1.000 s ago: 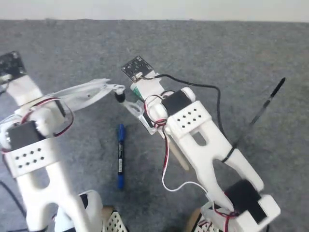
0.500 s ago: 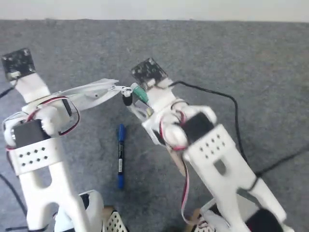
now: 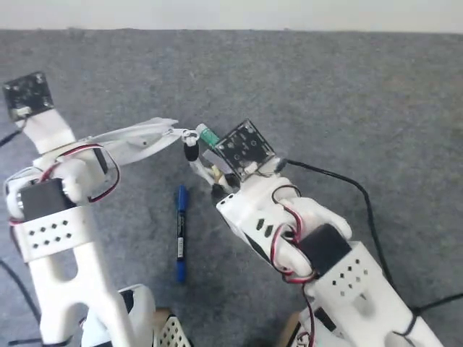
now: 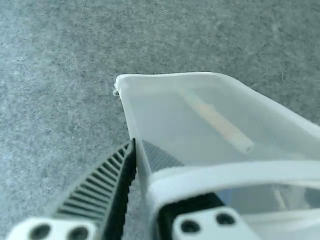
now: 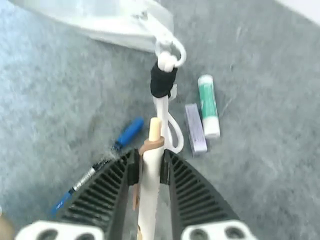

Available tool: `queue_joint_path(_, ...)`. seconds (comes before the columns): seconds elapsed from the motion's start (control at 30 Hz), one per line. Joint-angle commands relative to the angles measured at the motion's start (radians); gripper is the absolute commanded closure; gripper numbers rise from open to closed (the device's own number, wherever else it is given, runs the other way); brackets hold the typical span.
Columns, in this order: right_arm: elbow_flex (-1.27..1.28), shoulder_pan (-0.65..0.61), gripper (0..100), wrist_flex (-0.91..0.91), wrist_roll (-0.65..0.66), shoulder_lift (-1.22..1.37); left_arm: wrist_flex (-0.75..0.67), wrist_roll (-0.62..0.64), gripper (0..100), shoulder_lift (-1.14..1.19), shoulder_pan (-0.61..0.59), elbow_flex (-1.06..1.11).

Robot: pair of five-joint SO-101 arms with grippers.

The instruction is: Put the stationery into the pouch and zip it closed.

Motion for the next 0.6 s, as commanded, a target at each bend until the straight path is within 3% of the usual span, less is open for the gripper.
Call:
queue_joint_path(0.0, 0.000, -0.012, 99.1, -0.047, -0.011, -0.062, 0.003, 0.005, 99, -0.003, 0.005, -0.022)
queue_joint_path(0.57, 0.003, -0.099, 99.1, -0.059, -0.011, -0.085, 0.008, 0.005, 99, -0.003, 0.005, -0.021)
